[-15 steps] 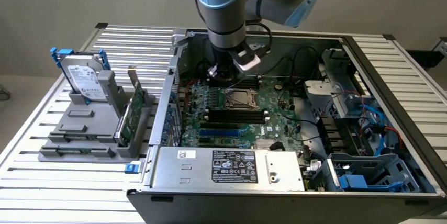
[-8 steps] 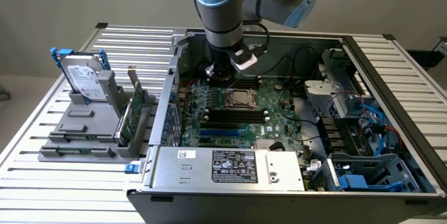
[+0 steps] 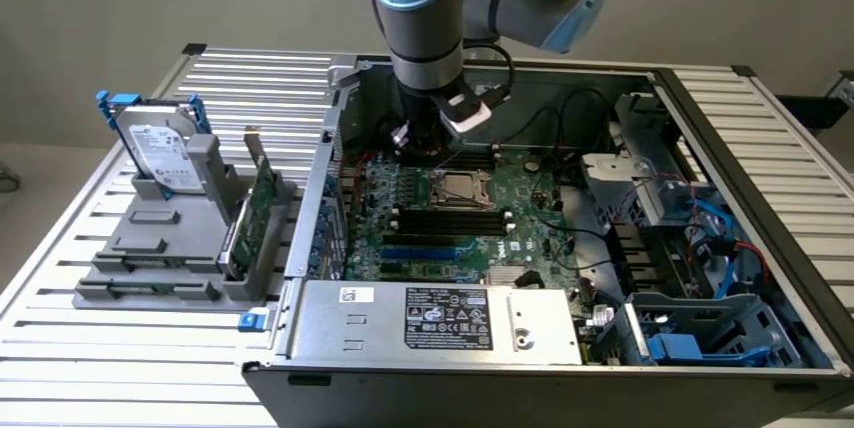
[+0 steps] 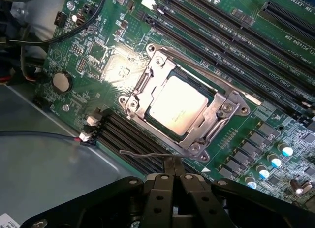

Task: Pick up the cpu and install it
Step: 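Close the cpu cover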

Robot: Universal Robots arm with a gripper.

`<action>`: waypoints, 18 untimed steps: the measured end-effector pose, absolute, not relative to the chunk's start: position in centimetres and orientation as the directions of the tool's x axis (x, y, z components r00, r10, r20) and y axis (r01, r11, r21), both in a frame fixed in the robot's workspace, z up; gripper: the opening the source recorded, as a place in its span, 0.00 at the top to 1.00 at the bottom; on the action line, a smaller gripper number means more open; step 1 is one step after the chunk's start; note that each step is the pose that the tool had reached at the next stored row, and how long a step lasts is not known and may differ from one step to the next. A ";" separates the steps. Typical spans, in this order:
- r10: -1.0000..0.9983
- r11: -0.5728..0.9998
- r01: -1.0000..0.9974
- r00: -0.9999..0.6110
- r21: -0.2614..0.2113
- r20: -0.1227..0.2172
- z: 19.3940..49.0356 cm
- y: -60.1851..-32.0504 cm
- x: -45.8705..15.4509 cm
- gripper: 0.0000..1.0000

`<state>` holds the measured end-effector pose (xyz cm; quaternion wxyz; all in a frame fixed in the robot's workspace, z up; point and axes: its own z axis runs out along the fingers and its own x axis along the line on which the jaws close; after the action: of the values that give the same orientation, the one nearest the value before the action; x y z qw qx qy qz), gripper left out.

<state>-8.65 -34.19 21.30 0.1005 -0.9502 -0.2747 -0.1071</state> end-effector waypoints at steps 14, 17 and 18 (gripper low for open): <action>0.512 -0.823 0.553 0.821 -0.127 0.253 21.3 -33.8 -8.7 0.89; 0.517 -0.820 0.558 0.818 -0.127 0.253 21.2 -33.5 -8.6 0.89; 0.518 -0.819 0.559 0.817 -0.127 0.253 21.2 -33.5 -8.6 0.89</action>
<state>-8.65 -33.54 21.17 0.0980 -0.9481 -0.2840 -0.1040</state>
